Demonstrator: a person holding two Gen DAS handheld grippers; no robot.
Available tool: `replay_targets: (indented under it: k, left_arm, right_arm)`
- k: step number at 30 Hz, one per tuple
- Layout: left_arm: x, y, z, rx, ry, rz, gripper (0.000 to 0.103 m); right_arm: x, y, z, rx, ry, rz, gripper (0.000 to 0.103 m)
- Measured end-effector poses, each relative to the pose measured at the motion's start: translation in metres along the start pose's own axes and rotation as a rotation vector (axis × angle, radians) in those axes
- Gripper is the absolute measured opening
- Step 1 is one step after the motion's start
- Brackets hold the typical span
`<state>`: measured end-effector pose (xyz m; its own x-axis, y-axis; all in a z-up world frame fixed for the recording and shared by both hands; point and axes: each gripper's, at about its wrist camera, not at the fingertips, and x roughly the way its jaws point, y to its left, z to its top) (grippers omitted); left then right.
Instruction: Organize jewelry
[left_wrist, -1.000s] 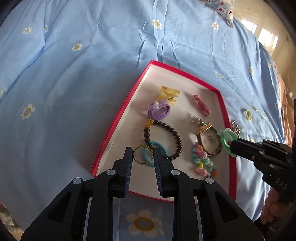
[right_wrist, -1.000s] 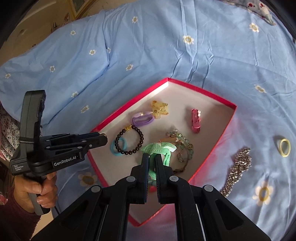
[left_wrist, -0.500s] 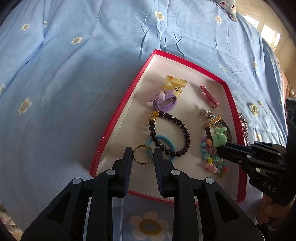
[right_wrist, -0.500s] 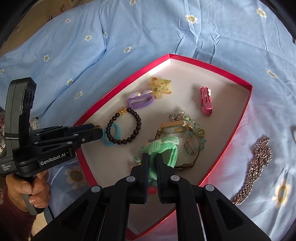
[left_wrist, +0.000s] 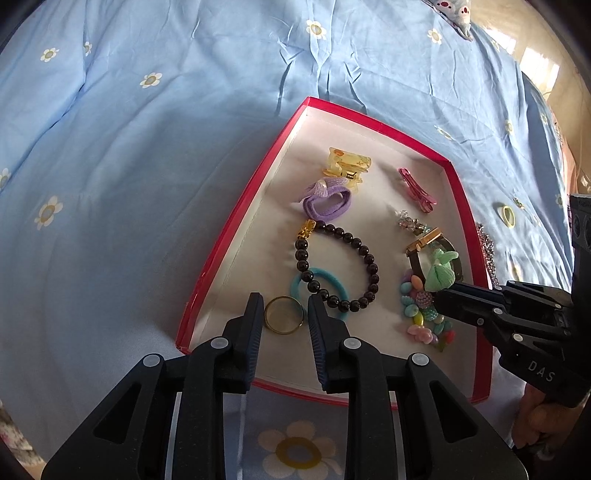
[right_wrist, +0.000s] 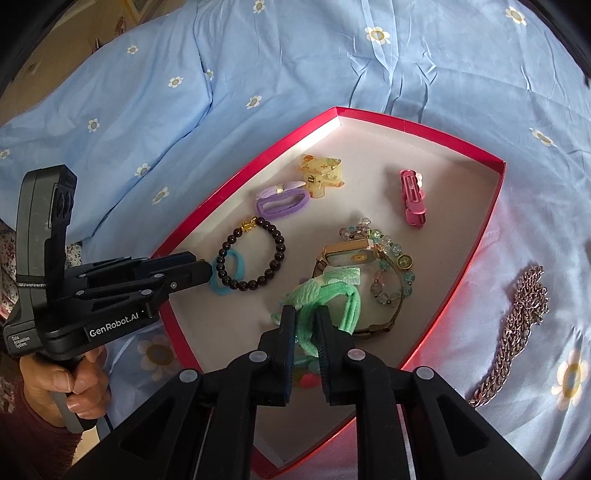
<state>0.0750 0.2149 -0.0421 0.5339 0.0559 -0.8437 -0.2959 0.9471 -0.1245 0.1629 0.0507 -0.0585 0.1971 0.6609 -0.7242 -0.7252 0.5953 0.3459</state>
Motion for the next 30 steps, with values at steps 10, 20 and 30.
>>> replay_targets:
  k: [10, 20, 30]
  left_arm:
    - [-0.006, -0.001, 0.001, -0.014, -0.01, -0.006, 0.028]
    - [-0.022, 0.0, 0.001, -0.042, -0.037, -0.017, 0.041]
    - [-0.039, -0.002, -0.008, -0.099, -0.062, -0.044, 0.058]
  right_arm:
    - [-0.004, 0.0, -0.002, 0.008, -0.005, 0.003, 0.02]
    - [-0.018, -0.001, -0.004, 0.016, -0.028, 0.004, 0.024]
    - [-0.043, -0.003, -0.015, 0.06, -0.099, 0.018, 0.046]
